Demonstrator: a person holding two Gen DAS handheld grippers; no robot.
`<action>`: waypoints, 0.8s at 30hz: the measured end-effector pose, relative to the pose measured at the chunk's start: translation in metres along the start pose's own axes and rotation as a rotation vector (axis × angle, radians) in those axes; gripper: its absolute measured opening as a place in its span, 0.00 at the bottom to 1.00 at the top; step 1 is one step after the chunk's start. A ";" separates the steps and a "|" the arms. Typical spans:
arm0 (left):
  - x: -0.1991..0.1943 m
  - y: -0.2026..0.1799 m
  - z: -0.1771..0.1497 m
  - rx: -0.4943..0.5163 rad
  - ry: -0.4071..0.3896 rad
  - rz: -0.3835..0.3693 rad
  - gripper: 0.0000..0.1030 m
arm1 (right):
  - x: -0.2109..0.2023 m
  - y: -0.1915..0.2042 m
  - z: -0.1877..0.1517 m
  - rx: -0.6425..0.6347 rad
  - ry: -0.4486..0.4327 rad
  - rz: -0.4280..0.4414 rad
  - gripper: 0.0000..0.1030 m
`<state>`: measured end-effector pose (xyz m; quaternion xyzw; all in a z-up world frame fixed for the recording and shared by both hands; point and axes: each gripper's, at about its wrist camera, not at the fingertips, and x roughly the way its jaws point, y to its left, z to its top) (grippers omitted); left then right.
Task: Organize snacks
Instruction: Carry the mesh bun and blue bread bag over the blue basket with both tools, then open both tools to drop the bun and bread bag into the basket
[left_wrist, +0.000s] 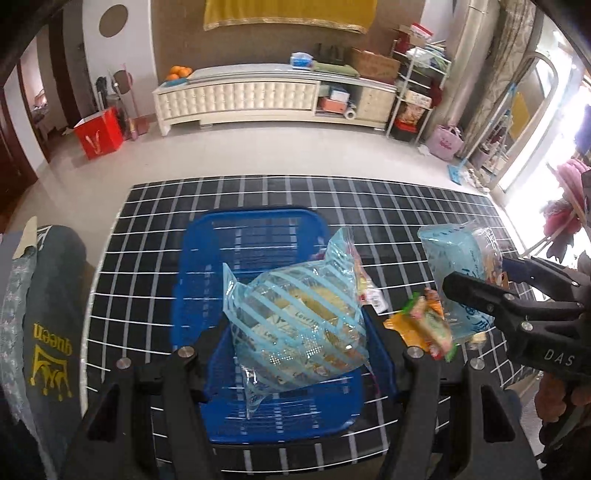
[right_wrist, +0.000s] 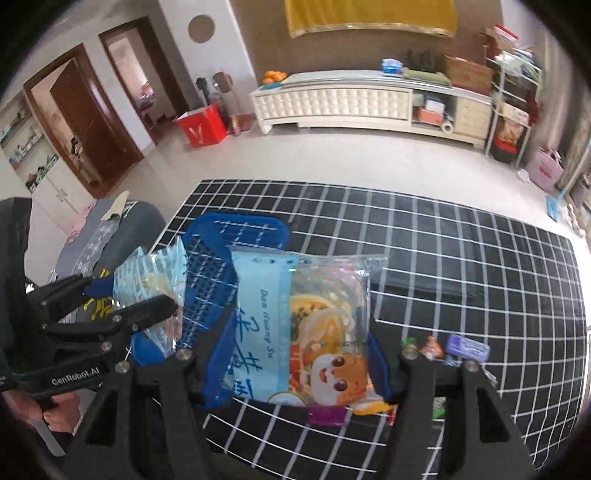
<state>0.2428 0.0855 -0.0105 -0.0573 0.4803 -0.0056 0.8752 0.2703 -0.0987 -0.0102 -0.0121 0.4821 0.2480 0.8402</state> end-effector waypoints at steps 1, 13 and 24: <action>-0.001 0.010 0.000 -0.004 0.002 0.006 0.60 | 0.004 0.007 0.002 -0.008 0.003 0.002 0.66; 0.040 0.074 0.015 -0.011 0.067 0.004 0.60 | 0.079 0.051 0.029 -0.046 0.101 0.018 0.66; 0.075 0.090 0.037 0.002 0.087 -0.033 0.60 | 0.111 0.061 0.049 -0.062 0.131 -0.022 0.66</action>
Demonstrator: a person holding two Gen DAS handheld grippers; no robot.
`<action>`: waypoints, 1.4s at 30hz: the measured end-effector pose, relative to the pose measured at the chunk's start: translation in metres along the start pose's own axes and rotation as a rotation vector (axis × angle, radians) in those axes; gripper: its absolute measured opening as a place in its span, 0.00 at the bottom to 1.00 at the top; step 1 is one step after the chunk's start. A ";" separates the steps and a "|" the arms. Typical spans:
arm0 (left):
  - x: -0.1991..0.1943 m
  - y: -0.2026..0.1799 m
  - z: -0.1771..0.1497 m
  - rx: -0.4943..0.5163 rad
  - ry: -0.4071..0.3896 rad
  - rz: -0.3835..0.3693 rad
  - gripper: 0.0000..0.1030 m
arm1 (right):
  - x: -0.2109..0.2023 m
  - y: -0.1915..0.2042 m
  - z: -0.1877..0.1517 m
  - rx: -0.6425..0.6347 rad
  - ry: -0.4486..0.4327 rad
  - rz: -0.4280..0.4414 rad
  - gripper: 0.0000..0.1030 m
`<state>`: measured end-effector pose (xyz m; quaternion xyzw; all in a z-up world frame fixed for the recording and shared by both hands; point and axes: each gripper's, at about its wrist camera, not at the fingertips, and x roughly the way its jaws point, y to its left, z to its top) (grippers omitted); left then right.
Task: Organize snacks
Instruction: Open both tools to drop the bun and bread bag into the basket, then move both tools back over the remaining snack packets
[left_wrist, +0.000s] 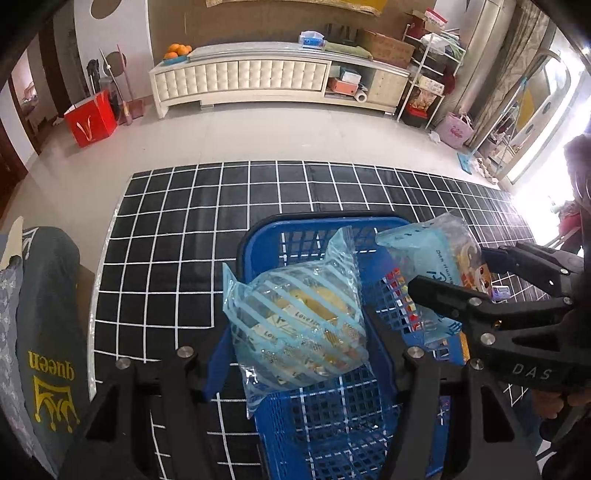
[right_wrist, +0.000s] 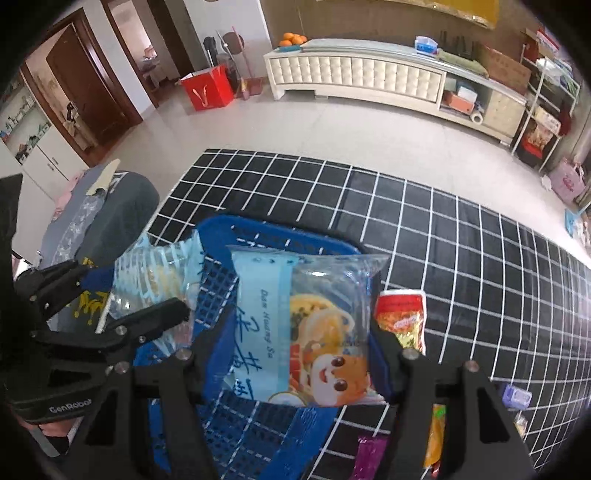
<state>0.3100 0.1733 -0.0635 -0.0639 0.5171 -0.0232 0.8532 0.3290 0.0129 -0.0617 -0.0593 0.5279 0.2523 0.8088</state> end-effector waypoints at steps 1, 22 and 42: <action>0.003 0.002 0.001 -0.008 0.009 -0.005 0.60 | 0.003 0.000 0.001 -0.003 0.005 -0.003 0.66; -0.005 -0.011 -0.005 0.012 -0.009 0.058 0.68 | -0.023 -0.011 0.000 -0.002 -0.037 -0.025 0.95; -0.071 -0.074 -0.019 0.061 -0.095 0.028 0.78 | -0.102 -0.054 -0.045 0.107 -0.105 -0.031 0.95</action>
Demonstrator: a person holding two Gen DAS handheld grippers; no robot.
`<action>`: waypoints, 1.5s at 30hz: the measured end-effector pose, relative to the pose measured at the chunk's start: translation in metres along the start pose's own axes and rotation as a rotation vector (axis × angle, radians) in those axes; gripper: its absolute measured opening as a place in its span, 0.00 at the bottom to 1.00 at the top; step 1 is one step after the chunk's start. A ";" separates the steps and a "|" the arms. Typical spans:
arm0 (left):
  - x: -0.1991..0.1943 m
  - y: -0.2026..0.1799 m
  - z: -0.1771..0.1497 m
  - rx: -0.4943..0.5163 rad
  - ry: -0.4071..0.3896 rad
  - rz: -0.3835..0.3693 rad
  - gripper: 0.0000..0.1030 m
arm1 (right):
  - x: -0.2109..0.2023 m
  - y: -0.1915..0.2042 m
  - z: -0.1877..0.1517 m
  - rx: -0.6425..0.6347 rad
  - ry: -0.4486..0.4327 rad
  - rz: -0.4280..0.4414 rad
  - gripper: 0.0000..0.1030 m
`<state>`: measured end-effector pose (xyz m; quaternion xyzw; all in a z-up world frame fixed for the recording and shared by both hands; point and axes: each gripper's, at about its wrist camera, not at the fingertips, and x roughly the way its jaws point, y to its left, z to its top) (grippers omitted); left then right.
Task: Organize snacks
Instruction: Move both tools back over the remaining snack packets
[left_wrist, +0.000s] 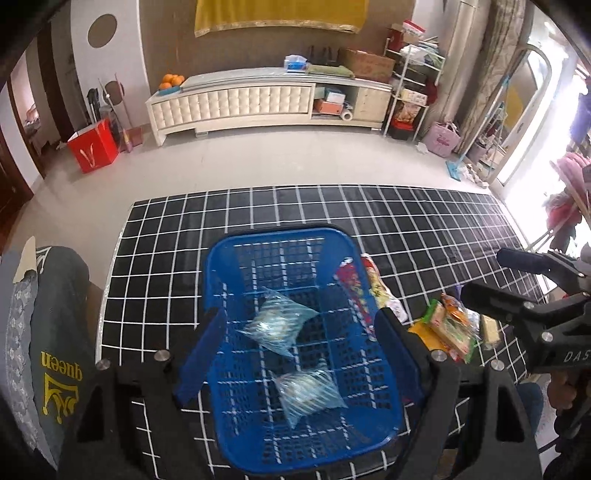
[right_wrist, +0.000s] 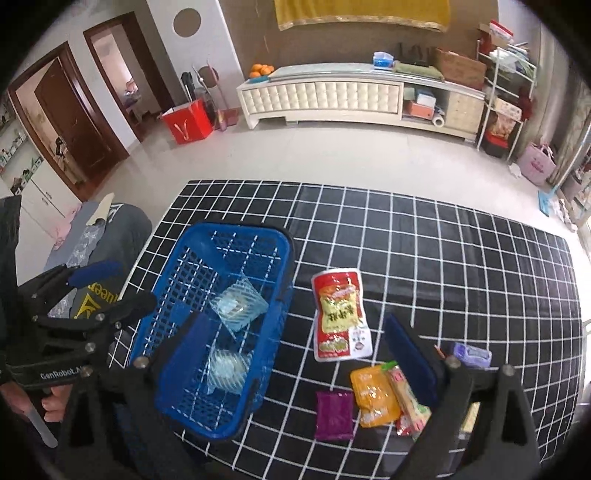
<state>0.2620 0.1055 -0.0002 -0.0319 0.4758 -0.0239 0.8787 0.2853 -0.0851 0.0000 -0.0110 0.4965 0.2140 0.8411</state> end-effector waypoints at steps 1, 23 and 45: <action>-0.003 -0.008 -0.002 0.011 -0.001 -0.002 0.78 | -0.004 -0.002 -0.003 0.003 -0.006 -0.004 0.95; 0.039 -0.163 -0.024 0.167 0.085 -0.108 0.78 | -0.042 -0.136 -0.076 0.158 0.003 -0.087 0.95; 0.147 -0.208 -0.068 0.123 0.280 -0.151 0.78 | 0.065 -0.219 -0.131 0.165 0.238 -0.039 0.95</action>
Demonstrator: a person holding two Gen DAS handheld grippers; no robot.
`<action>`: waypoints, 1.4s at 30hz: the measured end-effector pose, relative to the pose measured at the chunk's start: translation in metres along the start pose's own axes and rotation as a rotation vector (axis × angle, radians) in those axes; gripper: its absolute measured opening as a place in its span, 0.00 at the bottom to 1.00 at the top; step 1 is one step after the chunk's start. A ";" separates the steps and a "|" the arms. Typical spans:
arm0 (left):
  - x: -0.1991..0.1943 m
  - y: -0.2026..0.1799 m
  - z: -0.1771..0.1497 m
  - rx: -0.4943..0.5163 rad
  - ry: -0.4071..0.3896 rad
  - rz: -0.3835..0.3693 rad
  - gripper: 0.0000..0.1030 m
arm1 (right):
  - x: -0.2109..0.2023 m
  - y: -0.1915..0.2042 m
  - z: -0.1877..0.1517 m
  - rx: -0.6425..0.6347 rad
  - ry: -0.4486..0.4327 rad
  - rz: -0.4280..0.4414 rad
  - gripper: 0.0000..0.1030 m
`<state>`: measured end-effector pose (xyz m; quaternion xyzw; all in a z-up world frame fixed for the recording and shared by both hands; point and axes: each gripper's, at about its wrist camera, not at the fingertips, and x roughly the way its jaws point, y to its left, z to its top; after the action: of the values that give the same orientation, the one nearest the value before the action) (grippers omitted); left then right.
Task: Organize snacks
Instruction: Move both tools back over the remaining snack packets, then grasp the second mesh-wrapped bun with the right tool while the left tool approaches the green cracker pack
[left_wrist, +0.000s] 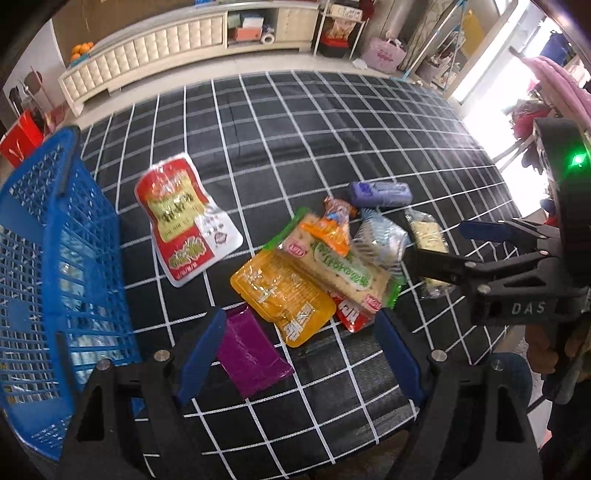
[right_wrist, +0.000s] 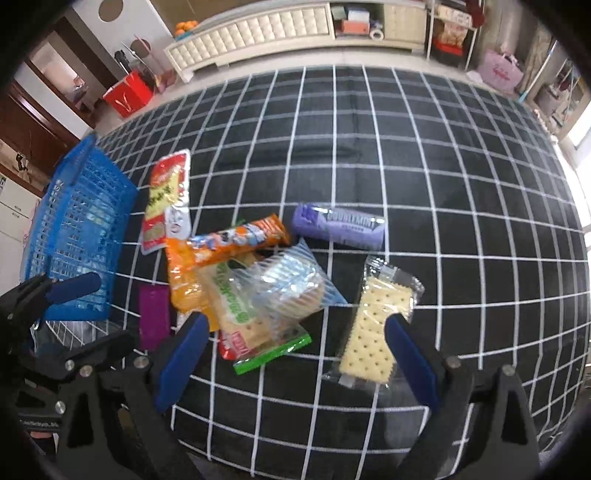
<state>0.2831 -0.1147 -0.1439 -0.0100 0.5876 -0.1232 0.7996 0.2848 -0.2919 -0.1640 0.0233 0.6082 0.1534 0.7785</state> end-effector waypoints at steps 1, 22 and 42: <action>0.006 0.003 0.000 -0.010 0.009 0.000 0.78 | 0.006 -0.002 0.002 -0.001 0.010 0.007 0.95; 0.036 0.017 -0.002 -0.078 0.063 -0.013 0.78 | 0.052 -0.006 0.014 -0.123 0.110 0.112 0.64; 0.039 -0.022 -0.022 -0.126 0.077 0.051 0.78 | -0.009 -0.020 -0.030 -0.012 -0.027 0.036 0.58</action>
<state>0.2694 -0.1410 -0.1834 -0.0406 0.6245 -0.0661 0.7771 0.2583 -0.3178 -0.1677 0.0315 0.5961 0.1708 0.7839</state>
